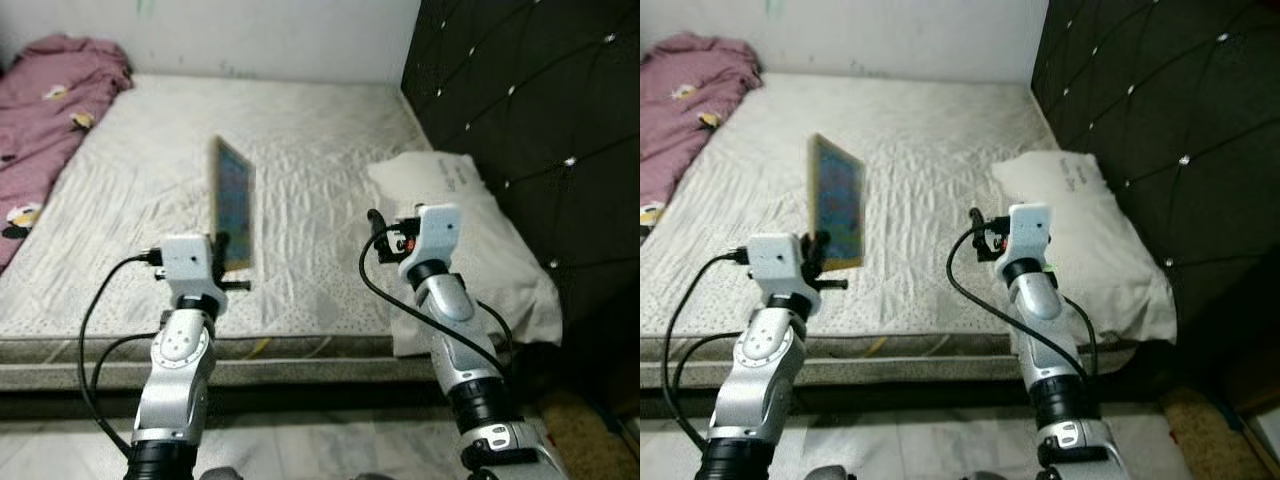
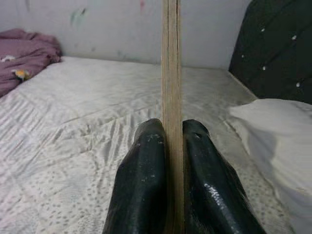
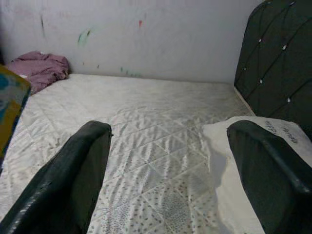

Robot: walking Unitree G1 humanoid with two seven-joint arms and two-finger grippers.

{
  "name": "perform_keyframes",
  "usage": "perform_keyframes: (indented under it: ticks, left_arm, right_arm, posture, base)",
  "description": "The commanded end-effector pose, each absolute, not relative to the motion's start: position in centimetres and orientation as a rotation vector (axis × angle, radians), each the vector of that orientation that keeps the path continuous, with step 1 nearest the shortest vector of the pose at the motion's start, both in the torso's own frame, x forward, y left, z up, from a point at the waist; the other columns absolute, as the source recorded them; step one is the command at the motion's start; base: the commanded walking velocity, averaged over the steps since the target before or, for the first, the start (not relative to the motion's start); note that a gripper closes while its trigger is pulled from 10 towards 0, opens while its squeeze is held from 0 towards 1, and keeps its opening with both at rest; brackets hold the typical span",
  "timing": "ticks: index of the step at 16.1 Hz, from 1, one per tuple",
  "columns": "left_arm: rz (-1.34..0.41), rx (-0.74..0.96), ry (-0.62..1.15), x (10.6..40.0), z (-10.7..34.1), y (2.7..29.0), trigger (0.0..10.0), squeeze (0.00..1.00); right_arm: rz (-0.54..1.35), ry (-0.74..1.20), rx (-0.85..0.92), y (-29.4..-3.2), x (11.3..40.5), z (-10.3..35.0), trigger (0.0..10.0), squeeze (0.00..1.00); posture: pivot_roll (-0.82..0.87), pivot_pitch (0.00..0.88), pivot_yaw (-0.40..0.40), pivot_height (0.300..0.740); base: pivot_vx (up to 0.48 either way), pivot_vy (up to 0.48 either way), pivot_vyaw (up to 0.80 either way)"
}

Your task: Clean up the room

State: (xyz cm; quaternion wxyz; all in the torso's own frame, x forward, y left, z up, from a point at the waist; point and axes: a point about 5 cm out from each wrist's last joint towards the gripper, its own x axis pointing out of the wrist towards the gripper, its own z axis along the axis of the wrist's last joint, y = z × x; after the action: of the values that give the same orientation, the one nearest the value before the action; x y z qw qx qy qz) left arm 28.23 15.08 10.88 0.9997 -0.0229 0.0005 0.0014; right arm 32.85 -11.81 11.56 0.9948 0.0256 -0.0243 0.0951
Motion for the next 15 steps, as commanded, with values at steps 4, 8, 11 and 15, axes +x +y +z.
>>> perform_keyframes:
  ticks: [4,8,11,15]
  left_arm:
    - [0.008,-0.048,-0.063,28.38,12.10,15.47,10.0,0.00]
    - [-0.026,-0.054,-0.087,28.29,12.38,15.23,10.0,0.00]
    - [-0.033,-0.053,-0.085,28.24,12.34,15.21,10.0,0.00]
    - [-0.036,-0.050,-0.084,28.23,12.30,15.24,10.0,0.00]
  right_arm:
    - [0.192,-0.064,0.060,-11.58,33.03,12.00,10.0,0.00]
    - [0.190,-0.064,0.059,-11.63,33.05,12.04,10.0,0.00]
    - [0.188,-0.063,0.059,-11.65,33.03,12.00,10.0,0.00]
    - [0.184,-0.061,0.058,-11.66,33.04,11.99,10.0,0.00]
  posture:
    - [0.04,0.000,-0.058,0.740]
    - [0.04,0.000,-0.059,0.740]
    - [0.04,0.000,-0.060,0.740]
    - [0.04,0.000,-0.060,0.740]
  base:
    - [0.000,0.000,0.00]
    - [0.060,0.000,0.00]
    - [0.267,0.000,0.00]
    - [0.301,0.000,0.00]
